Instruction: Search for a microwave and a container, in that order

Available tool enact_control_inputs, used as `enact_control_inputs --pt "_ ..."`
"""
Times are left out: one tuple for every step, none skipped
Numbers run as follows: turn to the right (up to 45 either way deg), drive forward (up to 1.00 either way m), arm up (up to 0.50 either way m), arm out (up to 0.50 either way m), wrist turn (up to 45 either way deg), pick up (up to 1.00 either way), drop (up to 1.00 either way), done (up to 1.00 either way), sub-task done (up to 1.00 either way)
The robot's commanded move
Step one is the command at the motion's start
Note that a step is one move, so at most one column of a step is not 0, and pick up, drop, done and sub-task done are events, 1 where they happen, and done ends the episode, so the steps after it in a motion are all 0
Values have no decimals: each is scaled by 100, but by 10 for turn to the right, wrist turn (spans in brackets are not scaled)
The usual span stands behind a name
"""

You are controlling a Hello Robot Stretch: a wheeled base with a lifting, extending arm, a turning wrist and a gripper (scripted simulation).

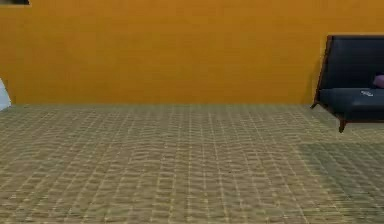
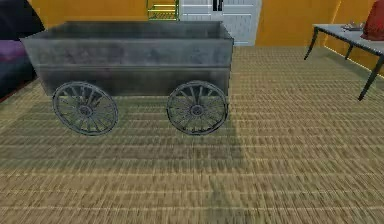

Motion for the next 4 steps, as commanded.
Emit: enact_control_inputs --pt "-390 0 0 0 0 0 0 0 0" --pt "0 100 0 0 0 0 0 0 0" --pt "-30 0 0 0 0 0 0 0 0" --pt "0 25 0 0 0 0 0 0 0"
